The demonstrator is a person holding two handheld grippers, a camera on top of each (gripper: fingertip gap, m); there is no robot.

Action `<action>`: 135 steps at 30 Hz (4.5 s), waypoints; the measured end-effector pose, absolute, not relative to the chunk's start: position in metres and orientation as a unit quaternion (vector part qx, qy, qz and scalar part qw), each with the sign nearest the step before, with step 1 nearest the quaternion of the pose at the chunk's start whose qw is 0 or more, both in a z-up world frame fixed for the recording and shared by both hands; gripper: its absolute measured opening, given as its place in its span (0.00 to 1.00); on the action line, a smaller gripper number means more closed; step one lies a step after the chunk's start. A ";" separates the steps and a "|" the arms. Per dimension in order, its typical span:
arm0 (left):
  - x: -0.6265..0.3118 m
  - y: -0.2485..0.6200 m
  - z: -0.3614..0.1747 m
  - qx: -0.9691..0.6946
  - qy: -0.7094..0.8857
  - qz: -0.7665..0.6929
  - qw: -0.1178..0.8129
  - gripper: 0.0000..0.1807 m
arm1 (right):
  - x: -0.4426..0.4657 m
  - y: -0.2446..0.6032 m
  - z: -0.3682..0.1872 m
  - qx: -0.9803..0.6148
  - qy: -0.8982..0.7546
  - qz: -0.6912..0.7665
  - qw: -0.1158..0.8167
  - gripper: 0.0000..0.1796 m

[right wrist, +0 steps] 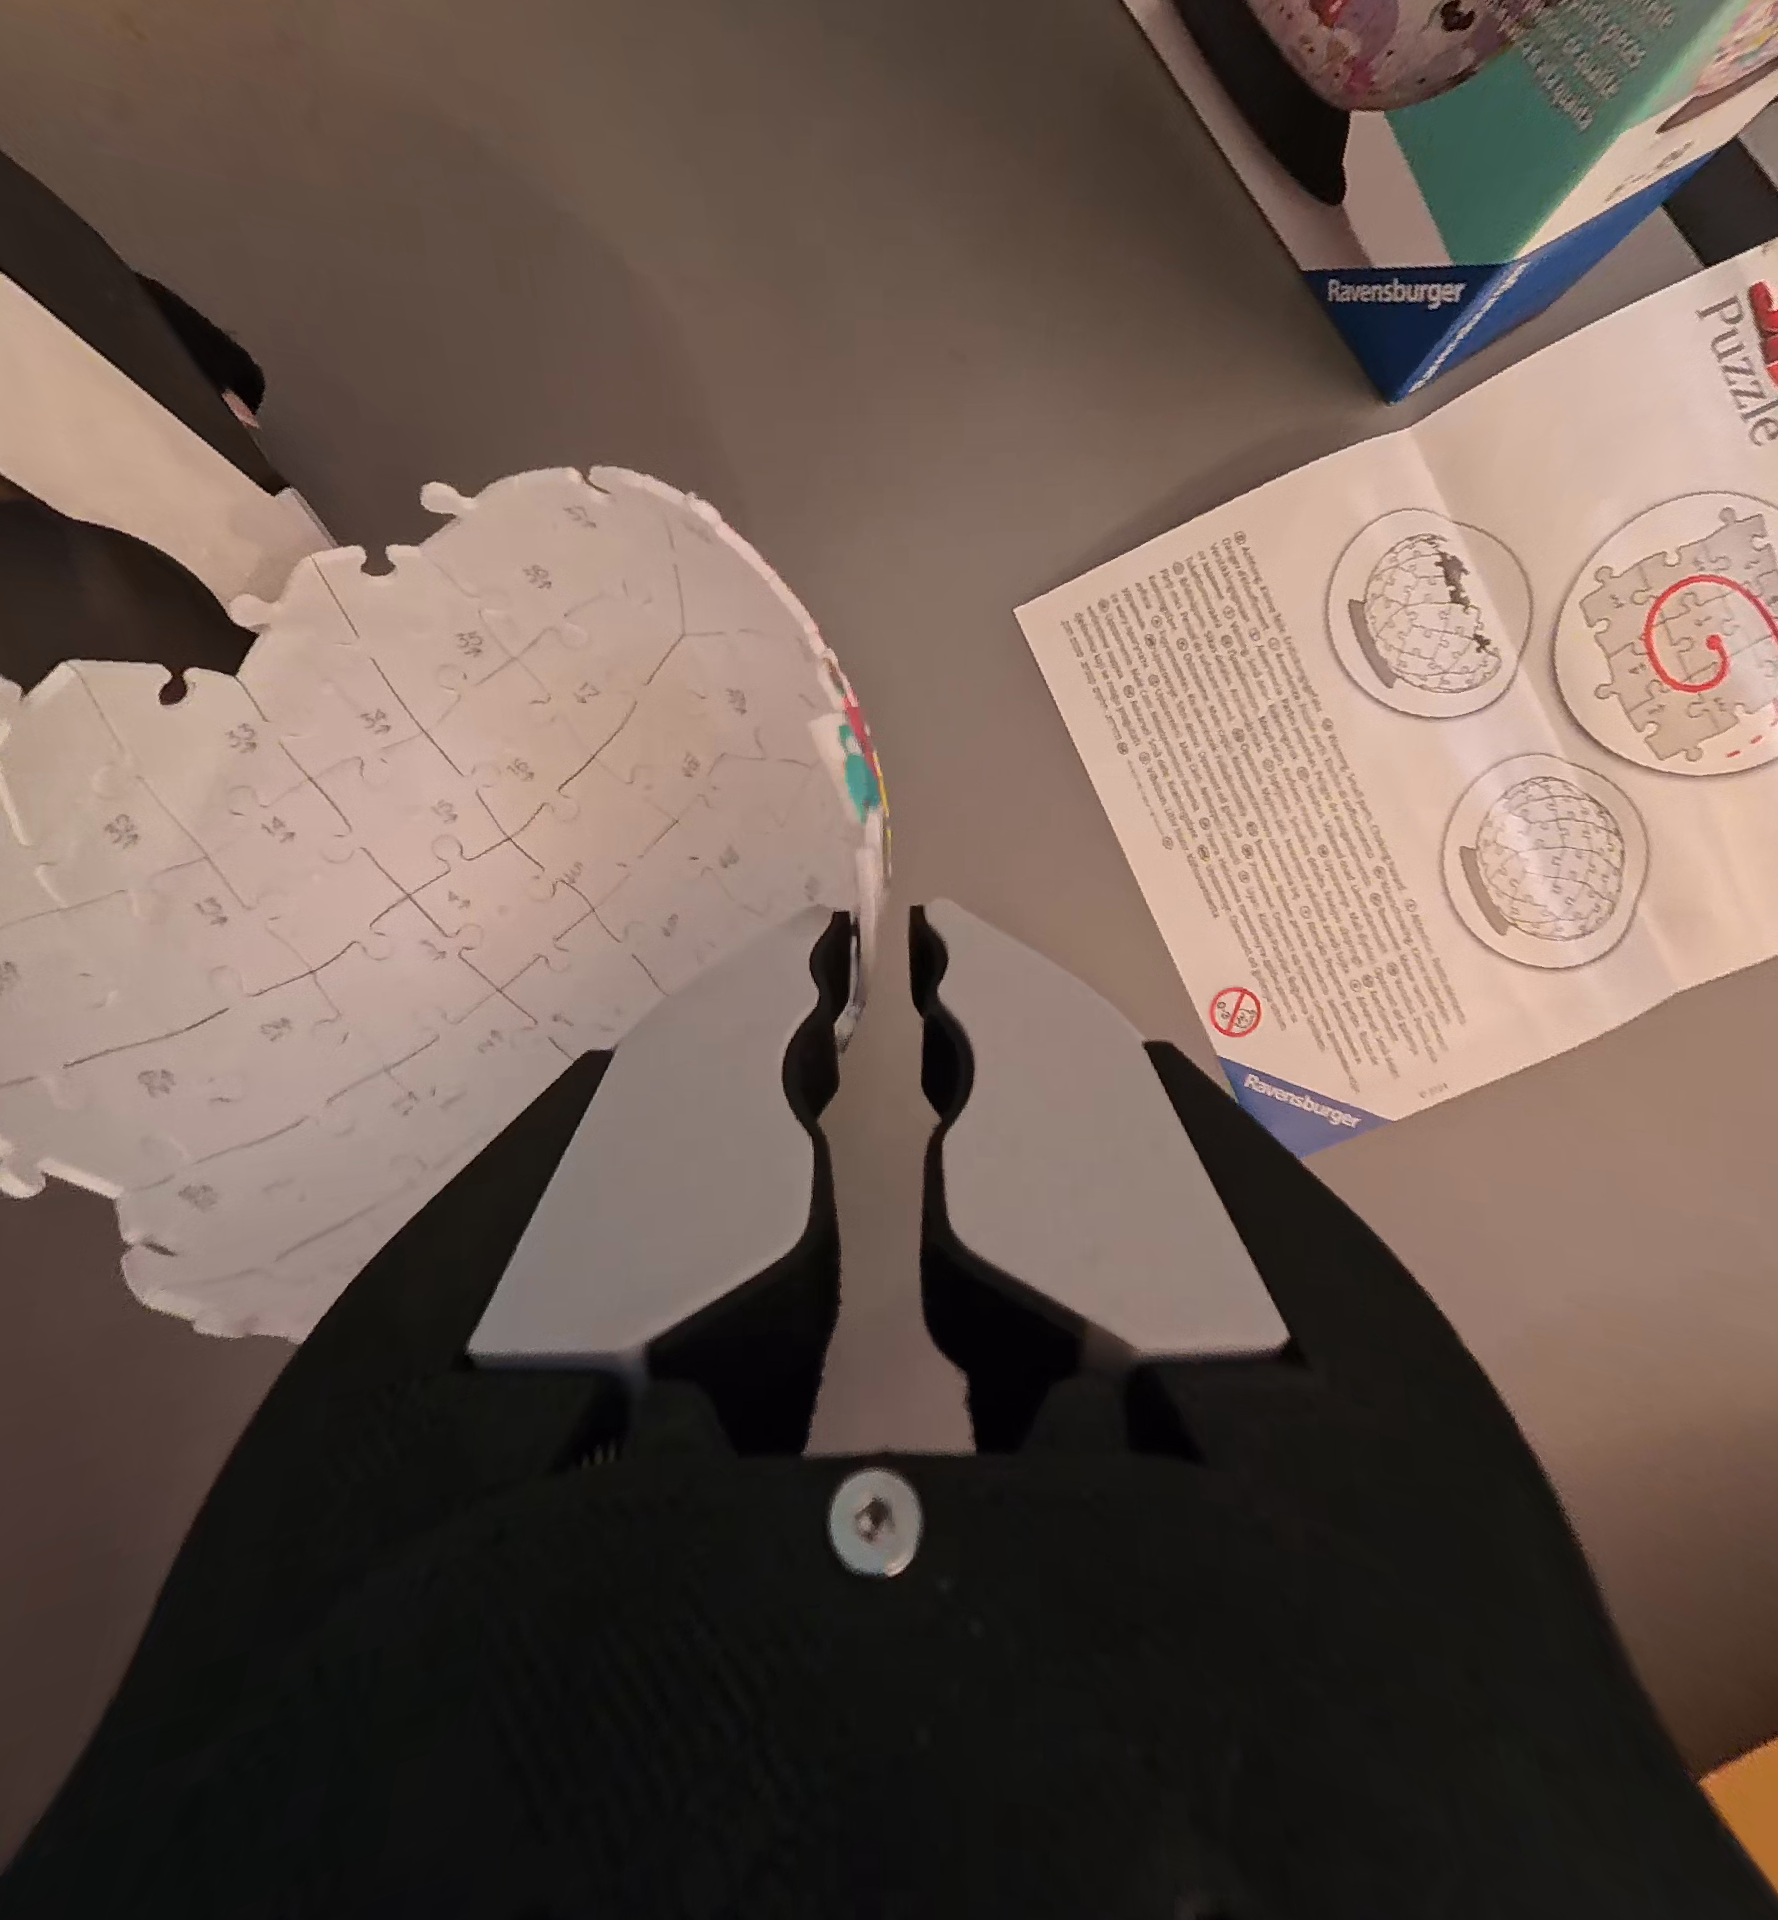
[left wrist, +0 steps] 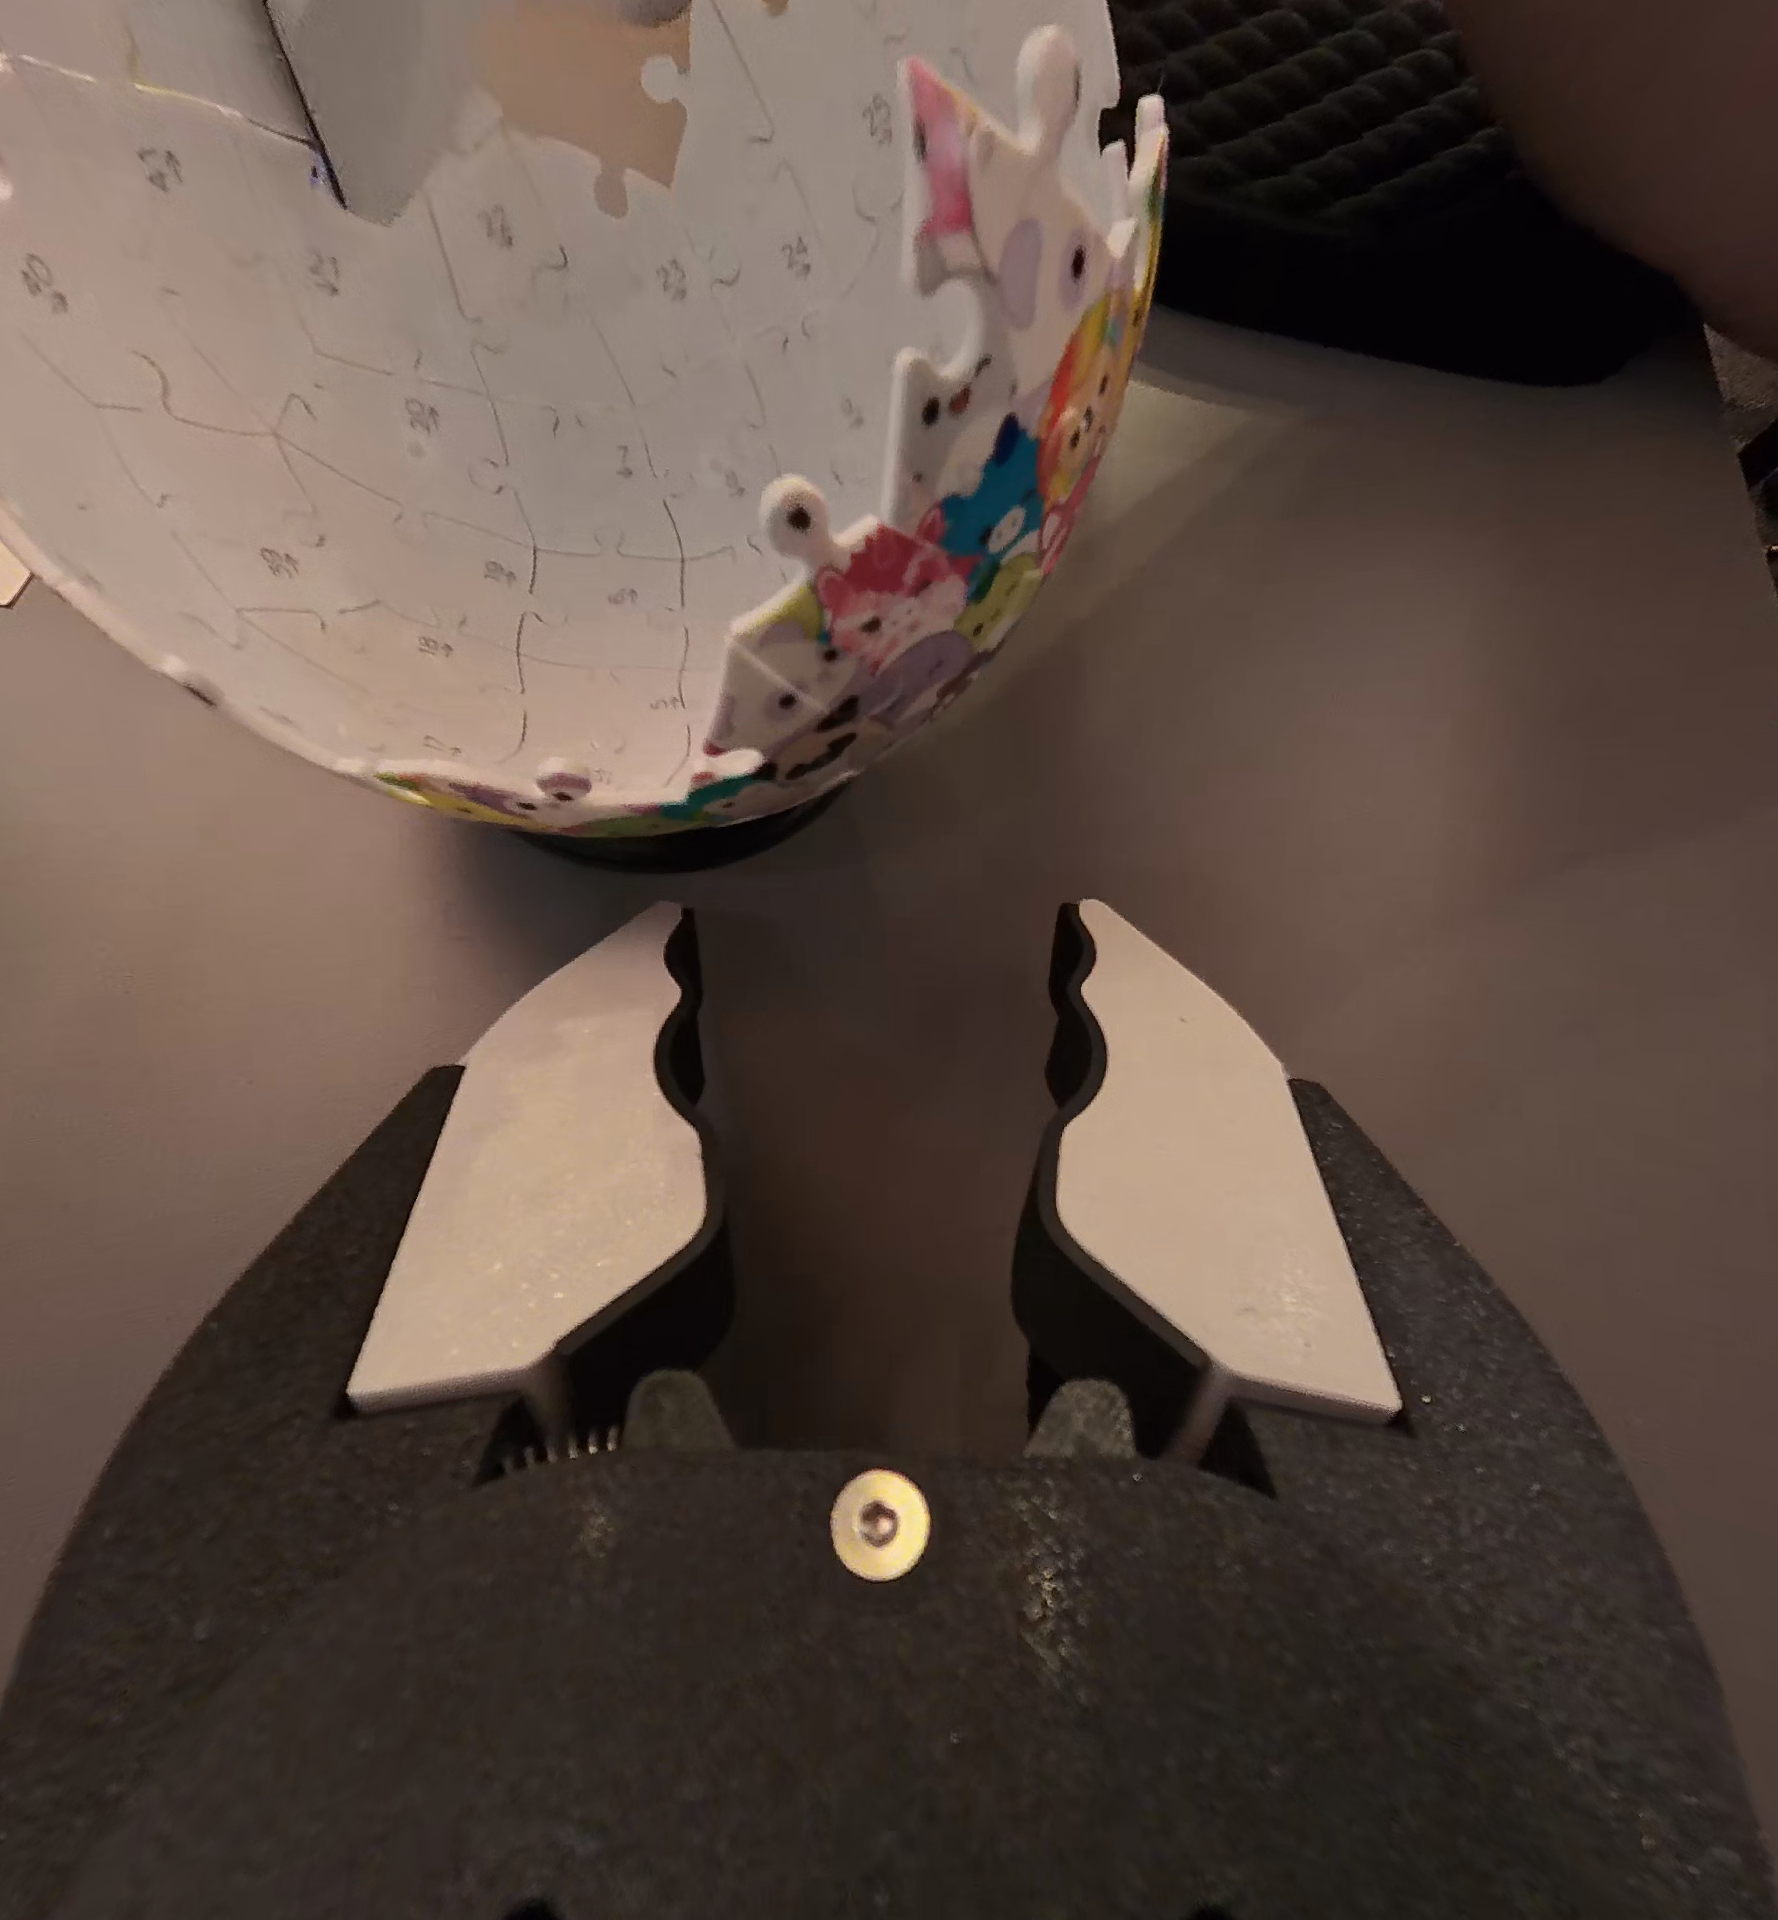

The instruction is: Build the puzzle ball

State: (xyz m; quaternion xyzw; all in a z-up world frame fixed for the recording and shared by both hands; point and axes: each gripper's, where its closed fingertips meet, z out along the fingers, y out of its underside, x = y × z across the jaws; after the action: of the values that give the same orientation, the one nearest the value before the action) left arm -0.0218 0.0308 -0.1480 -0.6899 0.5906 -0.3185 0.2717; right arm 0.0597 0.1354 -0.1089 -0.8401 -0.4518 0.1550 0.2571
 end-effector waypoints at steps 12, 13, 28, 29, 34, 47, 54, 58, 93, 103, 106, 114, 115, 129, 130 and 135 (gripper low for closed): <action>-0.022 0.030 -0.149 -0.690 0.592 -0.319 0.268 0.36 | 0.058 0.135 -0.108 -0.838 -0.452 0.156 0.261 0.04; -0.022 0.030 -0.149 -0.690 0.592 -0.319 0.268 0.36 | 0.059 0.135 -0.108 -0.839 -0.451 0.157 0.262 0.03; -0.022 0.029 -0.149 -0.689 0.594 -0.320 0.266 0.36 | 0.057 0.133 -0.108 -0.845 -0.447 0.151 0.253 0.02; -0.022 0.029 -0.149 -0.689 0.594 -0.319 0.266 0.36 | 0.057 0.133 -0.108 -0.844 -0.448 0.151 0.253 0.02; -0.022 0.028 -0.149 -0.689 0.594 -0.319 0.267 0.36 | 0.055 0.132 -0.106 -0.828 -0.466 0.150 0.273 0.03; -0.022 0.029 -0.149 -0.691 0.591 -0.319 0.268 0.35 | 0.070 0.122 -0.090 -0.846 -0.421 0.184 0.269 0.11; -0.022 0.029 -0.149 -0.690 0.592 -0.319 0.267 0.35 | 0.073 0.118 -0.099 -0.868 -0.404 0.157 0.242 0.13; -0.022 0.029 -0.149 -0.690 0.592 -0.320 0.267 0.35 | 0.072 0.117 -0.109 -0.873 -0.406 0.153 0.224 0.04; -0.022 0.027 -0.149 -0.689 0.593 -0.321 0.267 0.34 | 0.071 0.119 -0.108 -0.858 -0.419 0.175 0.240 0.10; -0.022 0.027 -0.149 -0.688 0.595 -0.319 0.267 0.34 | 0.070 0.118 -0.107 -0.862 -0.421 0.166 0.229 0.02; -0.022 0.027 -0.149 -0.688 0.596 -0.318 0.267 0.34 | 0.072 0.118 -0.105 -0.865 -0.417 0.164 0.227 0.02; -0.022 0.027 -0.150 -0.688 0.596 -0.318 0.267 0.34 | 0.071 0.119 -0.104 -0.854 -0.428 0.169 0.244 0.04; -0.022 0.027 -0.150 -0.688 0.596 -0.318 0.267 0.34 | 0.072 0.120 -0.101 -0.849 -0.435 0.161 0.253 0.08; -0.022 0.028 -0.149 -0.688 0.595 -0.320 0.266 0.34 | 0.060 0.127 -0.102 -0.827 -0.476 0.150 0.260 0.02; -0.022 0.028 -0.149 -0.688 0.595 -0.320 0.266 0.34 | 0.060 0.126 -0.102 -0.827 -0.476 0.149 0.258 0.02; -0.022 0.028 -0.149 -0.687 0.596 -0.318 0.266 0.34 | 0.062 0.126 -0.100 -0.834 -0.468 0.143 0.255 0.02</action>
State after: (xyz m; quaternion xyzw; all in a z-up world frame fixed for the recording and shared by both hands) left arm -0.0219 0.0277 -0.1493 -0.6869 0.5964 -0.3185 0.2664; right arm 0.0615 0.1263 -0.1004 -0.8341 -0.4679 0.1435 0.2545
